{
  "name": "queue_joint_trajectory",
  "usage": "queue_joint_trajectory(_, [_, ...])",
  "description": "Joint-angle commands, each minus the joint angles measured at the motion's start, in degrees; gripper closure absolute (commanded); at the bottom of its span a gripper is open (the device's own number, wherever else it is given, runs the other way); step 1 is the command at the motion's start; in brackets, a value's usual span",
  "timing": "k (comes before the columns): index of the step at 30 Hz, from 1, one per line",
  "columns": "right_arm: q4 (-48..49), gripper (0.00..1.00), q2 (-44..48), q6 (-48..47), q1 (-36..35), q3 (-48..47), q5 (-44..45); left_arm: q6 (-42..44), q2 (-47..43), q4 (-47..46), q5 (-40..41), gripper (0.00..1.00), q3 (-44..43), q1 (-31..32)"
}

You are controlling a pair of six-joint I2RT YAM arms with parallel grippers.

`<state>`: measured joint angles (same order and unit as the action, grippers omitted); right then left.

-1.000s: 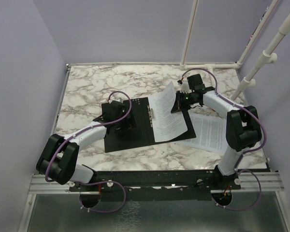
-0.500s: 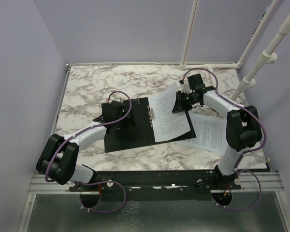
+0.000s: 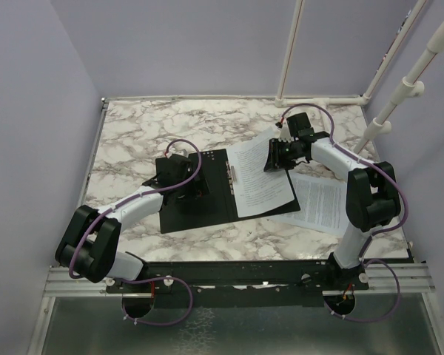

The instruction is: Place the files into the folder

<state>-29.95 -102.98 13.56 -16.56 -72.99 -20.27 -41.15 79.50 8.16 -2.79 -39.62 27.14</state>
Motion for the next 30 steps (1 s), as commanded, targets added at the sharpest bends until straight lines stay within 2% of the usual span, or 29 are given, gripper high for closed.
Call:
queue_joint_trajectory(1, [-1.7,0.53,0.1,0.7,-0.4,-0.7,4.4,0.1,-1.4,-0.7,-0.8,0.01,0.6,0.4])
queue_joint_trajectory(10, [-2.1,0.40,1.2,1.9,-0.4,0.1,11.6,0.1,-1.8,-0.6,-0.5,0.01,0.7,0.4])
queue_joint_trajectory(21, [-2.3,0.31,2.8,3.0,-0.4,0.5,17.7,0.1,-2.2,-0.7,-0.4,0.01,0.9,0.5])
queue_joint_trajectory(27, [-2.5,0.22,3.9,4.0,-0.4,-0.4,23.7,0.1,-2.6,-0.7,-0.2,0.01,0.9,0.5])
queue_joint_trajectory(30, [-1.7,0.12,4.3,4.7,-0.4,-0.9,25.8,0.2,-2.7,-0.6,-0.2,0.01,0.9,0.5])
